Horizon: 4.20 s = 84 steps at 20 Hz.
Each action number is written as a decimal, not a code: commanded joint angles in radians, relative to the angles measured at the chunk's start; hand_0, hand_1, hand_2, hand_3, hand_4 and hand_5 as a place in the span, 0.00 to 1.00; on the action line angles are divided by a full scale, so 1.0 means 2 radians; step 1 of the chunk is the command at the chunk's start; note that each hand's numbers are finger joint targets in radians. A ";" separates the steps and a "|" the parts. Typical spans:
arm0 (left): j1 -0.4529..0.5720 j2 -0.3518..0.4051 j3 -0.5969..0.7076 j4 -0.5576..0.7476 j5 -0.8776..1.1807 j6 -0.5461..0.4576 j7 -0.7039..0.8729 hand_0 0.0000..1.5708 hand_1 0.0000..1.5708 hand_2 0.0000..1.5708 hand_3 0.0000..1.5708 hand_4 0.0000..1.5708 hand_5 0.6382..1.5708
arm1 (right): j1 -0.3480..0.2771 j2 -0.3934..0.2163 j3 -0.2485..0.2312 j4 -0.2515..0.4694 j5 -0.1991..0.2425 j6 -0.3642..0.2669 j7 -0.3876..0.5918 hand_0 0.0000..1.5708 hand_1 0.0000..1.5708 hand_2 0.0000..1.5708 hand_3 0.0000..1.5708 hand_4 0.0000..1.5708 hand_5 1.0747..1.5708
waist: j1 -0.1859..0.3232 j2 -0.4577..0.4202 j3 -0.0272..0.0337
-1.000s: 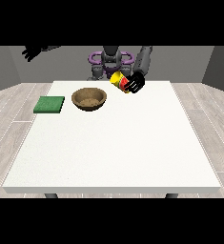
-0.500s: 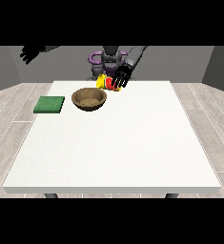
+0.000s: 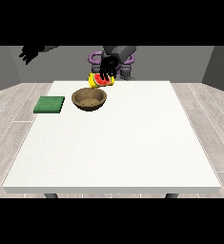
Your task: Pick the cup and pour the ball into the bowl, then pick the bowl and place it on the pad
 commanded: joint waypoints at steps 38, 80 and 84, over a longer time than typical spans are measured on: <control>0.074 0.154 0.428 -0.322 0.598 -0.300 -0.177 0.00 0.00 0.00 0.00 0.67 0.99 | 0.024 0.113 0.014 0.036 0.062 -0.151 -0.083 0.00 0.00 0.00 0.00 0.46 0.99 | 0.178 0.043 -0.0017; 0.114 0.325 0.524 -0.384 0.760 -0.395 -0.126 0.00 0.00 0.00 0.00 0.65 0.96 | -0.082 0.107 0.033 0.333 0.116 -0.256 -0.229 1.00 1.00 1.00 1.00 0.60 0.80 | 0.154 0.162 -0.0011; 0.121 0.315 0.518 -0.386 0.764 -0.406 -0.139 0.00 0.00 0.00 0.00 0.71 0.94 | -0.096 0.071 0.036 0.313 0.125 -0.289 -0.186 1.00 1.00 1.00 0.90 0.59 0.91 | 0.165 0.161 -0.0024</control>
